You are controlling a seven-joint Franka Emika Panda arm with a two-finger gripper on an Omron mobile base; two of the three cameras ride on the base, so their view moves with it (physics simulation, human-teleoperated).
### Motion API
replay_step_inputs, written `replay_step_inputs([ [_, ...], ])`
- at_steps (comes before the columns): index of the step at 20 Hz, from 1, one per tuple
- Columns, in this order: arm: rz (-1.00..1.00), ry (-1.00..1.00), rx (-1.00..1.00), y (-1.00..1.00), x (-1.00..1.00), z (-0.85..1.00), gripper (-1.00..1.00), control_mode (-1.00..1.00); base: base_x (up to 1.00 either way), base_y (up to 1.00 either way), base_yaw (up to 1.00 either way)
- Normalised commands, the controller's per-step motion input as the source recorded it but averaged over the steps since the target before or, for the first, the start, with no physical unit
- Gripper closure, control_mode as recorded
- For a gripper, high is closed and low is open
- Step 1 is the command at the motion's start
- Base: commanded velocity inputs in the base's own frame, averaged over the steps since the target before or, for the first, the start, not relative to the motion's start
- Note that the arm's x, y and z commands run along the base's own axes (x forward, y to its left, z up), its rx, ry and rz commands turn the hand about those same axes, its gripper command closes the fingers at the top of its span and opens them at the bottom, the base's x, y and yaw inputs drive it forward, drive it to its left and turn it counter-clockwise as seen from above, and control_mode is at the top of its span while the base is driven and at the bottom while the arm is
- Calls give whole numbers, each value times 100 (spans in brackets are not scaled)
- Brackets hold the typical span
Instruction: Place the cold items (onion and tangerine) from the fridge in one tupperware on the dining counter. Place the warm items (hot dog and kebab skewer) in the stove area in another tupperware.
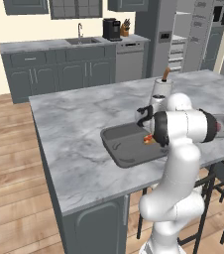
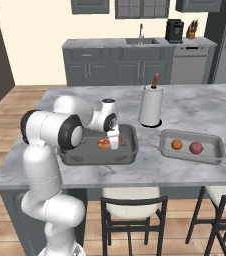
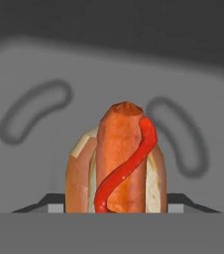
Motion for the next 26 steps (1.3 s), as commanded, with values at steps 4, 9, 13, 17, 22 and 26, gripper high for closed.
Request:
replay_step_inputs([
  [4,0,-1,0,-13,21,-74,100,-100,0,0,0],
  [9,0,-6,3,0,27,12,-100,-100,0,0,0],
  [13,0,-11,14,-9,4,98,-100,-100,0,0,0],
  [17,0,0,2,0,31,73,-100,-100,0,0,0],
  [22,5,-24,13,-45,-52,91,-100,-100,0,0,0],
  [26,4,-53,22,-66,-100,100,-100,-100,0,0,0],
])
